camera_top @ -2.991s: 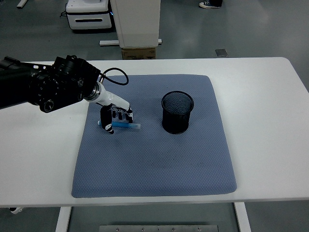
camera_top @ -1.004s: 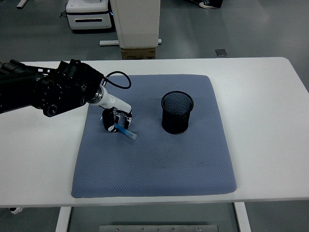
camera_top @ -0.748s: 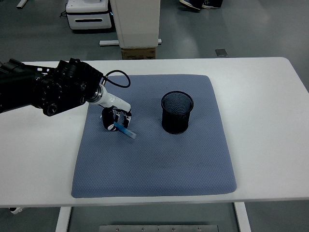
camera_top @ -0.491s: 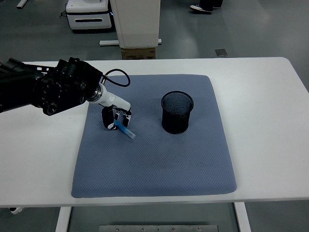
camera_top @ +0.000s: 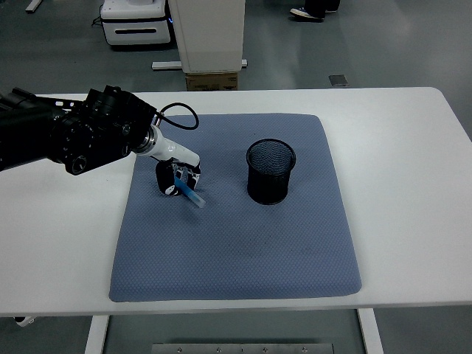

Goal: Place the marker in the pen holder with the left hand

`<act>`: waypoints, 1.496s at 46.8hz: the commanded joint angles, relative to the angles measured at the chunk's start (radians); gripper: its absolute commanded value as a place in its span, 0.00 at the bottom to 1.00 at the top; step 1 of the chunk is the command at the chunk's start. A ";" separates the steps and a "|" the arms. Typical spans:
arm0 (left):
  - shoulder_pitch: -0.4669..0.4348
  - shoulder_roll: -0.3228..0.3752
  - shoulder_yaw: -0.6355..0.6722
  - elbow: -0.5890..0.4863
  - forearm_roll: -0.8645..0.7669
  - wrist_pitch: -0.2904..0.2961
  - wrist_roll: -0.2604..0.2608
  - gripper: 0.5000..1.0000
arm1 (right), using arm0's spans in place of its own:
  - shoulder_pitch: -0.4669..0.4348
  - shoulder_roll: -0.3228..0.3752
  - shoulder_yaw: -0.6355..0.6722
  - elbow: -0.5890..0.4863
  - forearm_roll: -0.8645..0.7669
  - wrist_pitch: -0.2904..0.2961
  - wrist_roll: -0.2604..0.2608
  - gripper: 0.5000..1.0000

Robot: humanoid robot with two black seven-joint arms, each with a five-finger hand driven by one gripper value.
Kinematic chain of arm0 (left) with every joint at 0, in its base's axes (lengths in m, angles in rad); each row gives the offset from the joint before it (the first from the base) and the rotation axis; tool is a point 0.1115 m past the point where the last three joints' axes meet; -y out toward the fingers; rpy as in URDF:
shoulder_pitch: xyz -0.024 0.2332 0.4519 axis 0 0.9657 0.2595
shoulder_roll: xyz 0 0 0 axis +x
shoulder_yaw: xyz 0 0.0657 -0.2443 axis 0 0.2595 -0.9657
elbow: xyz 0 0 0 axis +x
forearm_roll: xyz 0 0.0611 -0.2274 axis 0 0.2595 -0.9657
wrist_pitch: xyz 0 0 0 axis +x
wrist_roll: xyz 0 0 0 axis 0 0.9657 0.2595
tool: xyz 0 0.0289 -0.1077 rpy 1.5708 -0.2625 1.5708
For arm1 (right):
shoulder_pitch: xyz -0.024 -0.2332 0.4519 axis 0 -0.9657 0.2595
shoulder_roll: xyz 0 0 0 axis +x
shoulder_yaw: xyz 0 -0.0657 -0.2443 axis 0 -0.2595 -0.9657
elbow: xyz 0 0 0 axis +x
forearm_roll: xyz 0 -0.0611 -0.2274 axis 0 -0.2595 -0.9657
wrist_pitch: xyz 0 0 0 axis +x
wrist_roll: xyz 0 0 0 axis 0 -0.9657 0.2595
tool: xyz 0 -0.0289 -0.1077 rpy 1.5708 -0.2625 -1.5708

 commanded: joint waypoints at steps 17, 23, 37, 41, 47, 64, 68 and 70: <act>0.000 0.001 -0.009 0.001 0.016 0.001 0.000 0.17 | 0.000 0.000 0.000 0.000 0.000 0.000 0.000 1.00; 0.000 0.001 -0.011 0.006 0.021 0.001 0.000 0.17 | 0.000 0.000 0.000 0.001 0.000 0.000 0.000 1.00; 0.000 0.004 -0.011 0.004 0.021 0.003 -0.002 0.19 | 0.000 0.000 0.000 0.000 0.000 0.000 0.000 1.00; -0.002 0.006 -0.011 0.004 0.021 0.001 -0.003 0.21 | 0.000 0.000 0.000 0.000 0.000 0.000 0.000 1.00; -0.002 0.006 -0.011 0.003 0.027 -0.002 -0.003 0.23 | 0.000 0.000 0.000 0.001 0.000 0.000 0.000 1.00; -0.002 0.009 -0.011 -0.005 0.061 0.000 -0.007 0.24 | 0.000 0.000 0.000 0.000 0.000 0.000 0.000 1.00; -0.002 0.008 -0.011 -0.008 0.068 0.001 -0.007 0.23 | 0.000 0.000 0.000 0.000 0.000 0.000 0.000 1.00; -0.002 0.008 -0.011 -0.009 0.070 0.001 -0.008 0.22 | 0.000 0.000 0.000 0.000 0.000 0.000 0.000 1.00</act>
